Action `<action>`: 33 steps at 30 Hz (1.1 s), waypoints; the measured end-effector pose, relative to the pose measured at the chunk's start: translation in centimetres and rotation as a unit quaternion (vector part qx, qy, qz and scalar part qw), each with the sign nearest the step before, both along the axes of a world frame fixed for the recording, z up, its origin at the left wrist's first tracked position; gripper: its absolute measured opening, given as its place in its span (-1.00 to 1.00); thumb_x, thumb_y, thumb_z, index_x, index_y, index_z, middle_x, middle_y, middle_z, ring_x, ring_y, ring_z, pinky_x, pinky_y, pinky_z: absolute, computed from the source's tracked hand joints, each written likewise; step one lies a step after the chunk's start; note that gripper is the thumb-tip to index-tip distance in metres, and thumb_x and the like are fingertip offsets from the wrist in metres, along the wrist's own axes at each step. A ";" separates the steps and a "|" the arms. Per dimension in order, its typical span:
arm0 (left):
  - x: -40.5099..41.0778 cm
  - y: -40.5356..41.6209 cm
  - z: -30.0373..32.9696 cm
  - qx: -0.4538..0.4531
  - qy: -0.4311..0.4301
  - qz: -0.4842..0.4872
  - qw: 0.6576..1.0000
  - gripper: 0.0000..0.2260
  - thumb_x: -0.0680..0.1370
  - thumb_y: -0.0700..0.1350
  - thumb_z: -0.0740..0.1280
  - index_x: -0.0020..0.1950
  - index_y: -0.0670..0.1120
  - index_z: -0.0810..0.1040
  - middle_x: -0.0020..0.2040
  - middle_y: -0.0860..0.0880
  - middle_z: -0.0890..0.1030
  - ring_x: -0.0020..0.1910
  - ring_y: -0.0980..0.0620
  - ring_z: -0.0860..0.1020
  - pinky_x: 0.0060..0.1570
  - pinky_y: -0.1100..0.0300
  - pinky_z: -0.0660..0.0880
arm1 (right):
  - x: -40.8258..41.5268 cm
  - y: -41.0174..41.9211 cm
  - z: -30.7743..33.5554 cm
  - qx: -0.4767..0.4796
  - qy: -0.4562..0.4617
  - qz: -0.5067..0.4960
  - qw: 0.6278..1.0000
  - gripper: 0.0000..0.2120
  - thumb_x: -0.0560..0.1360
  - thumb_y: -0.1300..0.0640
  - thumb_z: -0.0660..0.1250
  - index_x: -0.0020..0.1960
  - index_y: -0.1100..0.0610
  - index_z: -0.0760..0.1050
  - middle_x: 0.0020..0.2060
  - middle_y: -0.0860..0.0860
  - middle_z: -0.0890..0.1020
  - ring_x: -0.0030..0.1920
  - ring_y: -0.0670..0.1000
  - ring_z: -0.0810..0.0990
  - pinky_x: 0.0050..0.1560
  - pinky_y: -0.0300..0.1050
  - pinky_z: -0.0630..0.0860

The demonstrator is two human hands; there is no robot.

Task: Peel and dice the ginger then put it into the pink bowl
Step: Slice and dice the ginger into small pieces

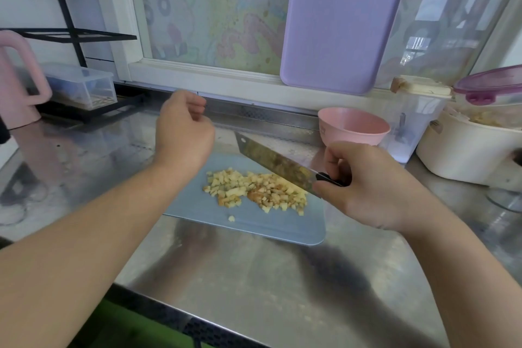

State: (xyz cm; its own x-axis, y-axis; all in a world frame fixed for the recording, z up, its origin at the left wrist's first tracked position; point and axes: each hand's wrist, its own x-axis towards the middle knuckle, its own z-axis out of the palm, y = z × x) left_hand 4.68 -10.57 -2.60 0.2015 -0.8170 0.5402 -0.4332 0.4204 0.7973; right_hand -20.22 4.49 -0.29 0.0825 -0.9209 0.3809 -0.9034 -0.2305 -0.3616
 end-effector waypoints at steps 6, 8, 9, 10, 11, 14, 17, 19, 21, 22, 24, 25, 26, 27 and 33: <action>-1.3 1.7 -0.4 0.005 -0.069 -0.083 0.994 -0.89 0.58 -0.19 0.41 -0.02 0.03 0.64 -0.13 0.11 0.66 -0.15 0.20 0.60 -0.13 0.42 0.49 | -0.2 -0.3 -0.1 0.054 -0.113 -0.027 0.992 -0.72 0.42 0.09 0.47 -0.26 0.10 0.36 -0.41 0.19 0.60 -0.45 0.13 0.45 -0.35 0.17 0.54; -1.3 2.1 -0.7 0.033 -0.059 -0.110 0.992 -0.89 0.58 -0.16 0.44 -0.05 0.07 0.65 -0.16 0.09 0.69 -0.17 0.12 0.66 -0.09 0.24 0.59 | -0.3 -0.4 -0.1 0.068 -0.142 -0.035 0.987 -0.73 0.45 0.14 0.47 -0.23 0.15 0.37 -0.43 0.17 0.62 -0.51 0.01 0.48 -0.41 0.03 0.51; -1.3 2.3 -0.9 0.053 -0.056 -0.127 0.989 -0.88 0.58 -0.16 0.44 -0.07 0.07 0.66 -0.19 0.07 0.71 -0.19 0.07 0.68 -0.09 0.12 0.63 | -0.4 -0.4 0.0 0.078 -0.163 -0.038 0.983 -0.76 0.47 0.16 0.46 -0.20 0.17 0.39 -0.44 0.16 0.64 -0.52 -0.01 0.49 -0.44 -0.05 0.49; -1.3 2.6 -1.1 0.073 -0.056 -0.148 0.985 -0.87 0.58 -0.17 0.43 -0.09 0.06 0.68 -0.22 0.05 0.72 -0.23 0.04 0.70 -0.09 0.05 0.65 | -0.4 -0.4 0.0 0.088 -0.187 -0.039 0.978 -0.79 0.48 0.17 0.46 -0.16 0.18 0.42 -0.43 0.15 0.65 -0.52 0.01 0.50 -0.44 -0.10 0.46; -1.3 2.9 -1.4 0.093 -0.060 -0.169 0.979 -0.87 0.59 -0.18 0.43 -0.09 0.03 0.69 -0.24 0.03 0.73 -0.26 0.01 0.71 -0.10 0.00 0.67 | -0.6 -0.4 0.0 0.098 -0.211 -0.039 0.972 -0.83 0.49 0.18 0.45 -0.11 0.18 0.45 -0.43 0.16 0.65 -0.51 0.05 0.50 -0.43 -0.10 0.44; -1.4 3.6 -2.5 0.122 -0.097 -0.199 0.967 -0.84 0.62 -0.20 0.38 -0.08 0.00 0.70 -0.25 0.03 0.73 -0.30 0.02 0.70 -0.11 0.03 0.67 | -0.8 -0.4 0.0 0.118 -0.277 -0.048 0.952 -0.90 0.51 0.16 0.45 -0.04 0.17 0.57 -0.42 0.18 0.64 -0.49 0.10 0.47 -0.42 -0.06 0.36; -1.4 3.5 -3.3 0.112 -0.115 -0.176 0.971 -0.75 0.66 -0.25 0.28 -0.02 0.05 0.69 -0.21 0.10 0.73 -0.24 0.12 0.68 -0.14 0.17 0.60 | -1.0 -0.5 0.0 0.118 -0.306 -0.074 0.942 -0.86 0.54 0.20 0.40 -0.14 0.26 0.61 -0.40 0.25 0.61 -0.47 0.11 0.46 -0.45 -0.08 0.34; -1.0 3.3 -3.6 0.101 -0.134 -0.145 0.975 -0.71 0.64 -0.29 0.26 0.03 0.08 0.66 -0.11 0.15 0.70 -0.13 0.19 0.65 -0.11 0.28 0.56 | -1.2 -0.5 0.1 0.108 -0.306 -0.107 0.940 -0.84 0.55 0.24 0.34 -0.15 0.32 0.59 -0.37 0.29 0.63 -0.48 0.09 0.48 -0.46 -0.07 0.37; -0.3 3.2 -3.7 0.095 -0.183 -0.130 0.970 -0.71 0.59 -0.28 0.30 0.11 0.09 0.63 0.05 0.17 0.63 0.02 0.24 0.58 -0.01 0.38 0.46 | -1.4 -0.6 -0.1 0.100 -0.296 -0.138 0.940 -0.81 0.56 0.24 0.31 -0.14 0.36 0.57 -0.37 0.27 0.65 -0.50 0.08 0.48 -0.48 -0.08 0.41; 0.0 3.1 -3.8 0.100 -0.213 -0.127 0.964 -0.73 0.59 -0.24 0.33 0.18 0.09 0.60 0.15 0.14 0.57 0.10 0.23 0.55 0.05 0.37 0.42 | -1.5 -0.6 -0.1 0.098 -0.282 -0.150 0.943 -0.78 0.57 0.22 0.30 -0.15 0.37 0.56 -0.39 0.24 0.66 -0.52 0.09 0.49 -0.49 -0.09 0.43; 0.5 3.1 -4.0 0.119 -0.280 -0.113 0.946 -0.74 0.63 -0.08 0.33 0.33 0.07 0.51 0.33 0.09 0.42 0.32 0.10 0.46 0.23 0.24 0.36 | -1.5 -0.7 -0.4 0.098 -0.234 -0.170 0.952 -0.76 0.57 0.20 0.28 -0.16 0.35 0.55 -0.44 0.18 0.66 -0.56 0.07 0.51 -0.53 -0.12 0.46; 0.7 3.3 -4.2 0.131 -0.310 -0.103 0.936 -0.69 0.66 0.00 0.29 0.41 0.05 0.45 0.40 0.08 0.35 0.41 0.06 0.38 0.31 0.19 0.34 | -1.3 -0.7 -0.5 0.096 -0.200 -0.180 0.958 -0.78 0.55 0.20 0.27 -0.18 0.32 0.56 -0.46 0.15 0.66 -0.59 0.06 0.53 -0.55 -0.13 0.47; 0.7 3.4 -4.4 0.143 -0.332 -0.096 0.927 -0.63 0.69 0.06 0.23 0.48 0.01 0.40 0.45 0.07 0.30 0.47 0.03 0.32 0.39 0.13 0.32 | -1.1 -0.6 -0.5 0.089 -0.164 -0.190 0.964 -0.80 0.52 0.20 0.26 -0.20 0.29 0.56 -0.46 0.15 0.66 -0.60 0.05 0.55 -0.57 -0.14 0.49; 0.7 3.6 -4.6 0.155 -0.345 -0.094 0.921 -0.58 0.70 0.08 0.19 0.54 -0.02 0.34 0.50 0.06 0.27 0.51 0.00 0.28 0.45 0.09 0.29 | -0.8 -0.6 -0.5 0.076 -0.128 -0.199 0.969 -0.81 0.48 0.19 0.26 -0.22 0.26 0.56 -0.45 0.15 0.66 -0.57 0.08 0.59 -0.58 -0.11 0.53; -0.3 4.8 -4.6 0.212 -0.355 -0.142 0.899 -0.38 0.69 0.25 0.07 0.67 -0.04 0.14 0.65 0.03 0.16 0.62 0.01 0.15 0.55 0.03 0.19 | 1.8 -0.5 -1.7 0.046 0.018 -0.181 0.982 -0.88 0.39 0.15 0.27 -0.30 0.16 0.45 -0.38 0.09 0.56 -0.31 0.15 0.56 -0.39 -0.04 0.52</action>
